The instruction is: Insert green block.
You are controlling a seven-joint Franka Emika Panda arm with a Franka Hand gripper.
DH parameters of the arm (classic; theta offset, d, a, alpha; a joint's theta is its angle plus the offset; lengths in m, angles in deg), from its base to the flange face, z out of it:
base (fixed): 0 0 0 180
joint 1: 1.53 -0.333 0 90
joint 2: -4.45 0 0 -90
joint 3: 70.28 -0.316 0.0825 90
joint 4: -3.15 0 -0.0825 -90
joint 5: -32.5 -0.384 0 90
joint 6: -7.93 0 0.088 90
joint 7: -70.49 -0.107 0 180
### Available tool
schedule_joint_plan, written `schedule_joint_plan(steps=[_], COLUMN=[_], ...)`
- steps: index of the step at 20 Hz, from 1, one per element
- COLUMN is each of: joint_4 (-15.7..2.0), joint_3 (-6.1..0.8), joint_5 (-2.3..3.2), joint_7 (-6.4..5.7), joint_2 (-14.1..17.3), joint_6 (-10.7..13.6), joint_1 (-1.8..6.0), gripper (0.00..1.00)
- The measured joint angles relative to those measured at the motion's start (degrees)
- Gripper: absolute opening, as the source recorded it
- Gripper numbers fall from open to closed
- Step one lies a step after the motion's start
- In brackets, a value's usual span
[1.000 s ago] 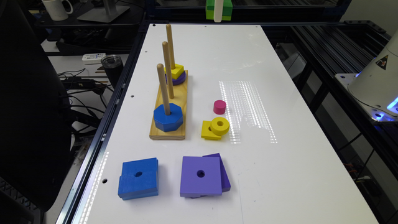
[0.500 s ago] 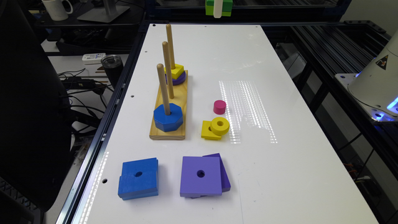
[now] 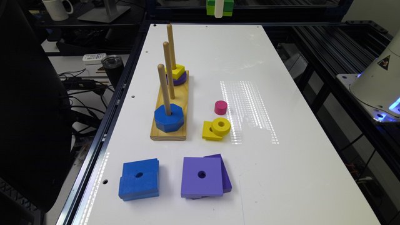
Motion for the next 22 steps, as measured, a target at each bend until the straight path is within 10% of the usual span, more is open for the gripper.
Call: schedule_joint_plan(steps=[14,22], joint_4=[0.18,0.17], joint_3=[-0.2,-1.8], joint_5=[0.0,-0.15], joint_7=[-0.06,-1.26], joint_2=[0.0,0.1], joint_6=[-0.1,-0.5], joint_1=[-0.01,-0.04], gripper=[0.0,0.0])
